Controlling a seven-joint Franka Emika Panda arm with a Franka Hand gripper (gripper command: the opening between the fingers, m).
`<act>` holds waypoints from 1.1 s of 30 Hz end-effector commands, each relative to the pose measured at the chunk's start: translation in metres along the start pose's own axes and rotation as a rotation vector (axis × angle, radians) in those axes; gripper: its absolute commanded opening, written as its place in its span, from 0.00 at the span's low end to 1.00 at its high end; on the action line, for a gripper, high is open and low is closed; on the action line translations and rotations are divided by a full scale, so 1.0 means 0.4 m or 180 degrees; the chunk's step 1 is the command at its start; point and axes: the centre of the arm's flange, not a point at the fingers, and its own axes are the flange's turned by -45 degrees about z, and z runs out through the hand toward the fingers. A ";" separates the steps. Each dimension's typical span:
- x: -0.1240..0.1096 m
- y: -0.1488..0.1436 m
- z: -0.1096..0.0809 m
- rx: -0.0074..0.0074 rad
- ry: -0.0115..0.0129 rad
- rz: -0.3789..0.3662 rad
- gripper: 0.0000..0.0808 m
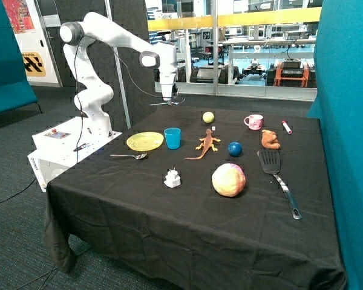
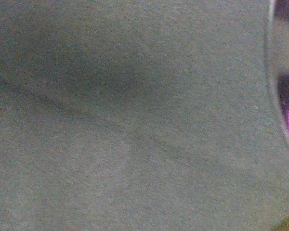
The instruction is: Set the table
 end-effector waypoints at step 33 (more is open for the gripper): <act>-0.172 0.285 0.026 -0.00100 -0.00041 0.0674 0.00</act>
